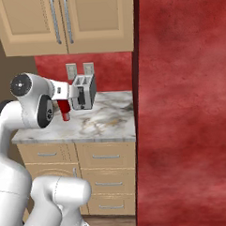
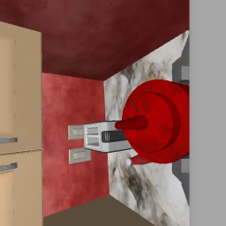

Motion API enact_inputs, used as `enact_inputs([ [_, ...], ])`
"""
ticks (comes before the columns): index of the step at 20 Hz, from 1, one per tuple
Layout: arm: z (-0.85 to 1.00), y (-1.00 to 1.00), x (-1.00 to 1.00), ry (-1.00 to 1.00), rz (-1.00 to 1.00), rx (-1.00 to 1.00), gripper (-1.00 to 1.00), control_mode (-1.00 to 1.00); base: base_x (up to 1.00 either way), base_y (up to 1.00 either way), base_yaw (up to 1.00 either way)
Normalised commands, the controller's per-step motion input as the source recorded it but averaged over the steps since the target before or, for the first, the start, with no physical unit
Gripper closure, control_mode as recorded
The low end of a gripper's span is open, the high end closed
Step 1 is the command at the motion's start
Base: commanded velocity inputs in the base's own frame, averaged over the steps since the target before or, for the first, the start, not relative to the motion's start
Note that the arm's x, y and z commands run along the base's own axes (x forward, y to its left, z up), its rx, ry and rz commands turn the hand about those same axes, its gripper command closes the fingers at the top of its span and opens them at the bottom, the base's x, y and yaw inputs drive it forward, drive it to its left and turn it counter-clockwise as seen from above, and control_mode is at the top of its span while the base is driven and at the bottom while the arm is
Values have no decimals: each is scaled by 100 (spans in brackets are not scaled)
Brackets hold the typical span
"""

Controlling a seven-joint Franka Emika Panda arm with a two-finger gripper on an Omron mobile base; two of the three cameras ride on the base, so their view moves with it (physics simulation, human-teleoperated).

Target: Place the ketchup and ketchup from the counter to the top shelf of the fridge. If the existing items in the fridge are on the top shelf, move them to other shelves.

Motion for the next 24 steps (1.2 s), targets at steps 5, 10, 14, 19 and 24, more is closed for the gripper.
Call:
enact_inputs([
  [5,66,-1,-95,17,0,-1,100,-100,0,0,0],
  [10,2,0,-45,-2,1,0,100,-100,0,0,0],
  [14,0,0,0,0,0,0,100,-100,0,0,0],
  [19,0,-1,-19,0,0,0,100,-100,0,0,0],
  [24,0,-2,-34,0,0,0,100,-100,0,0,0],
])
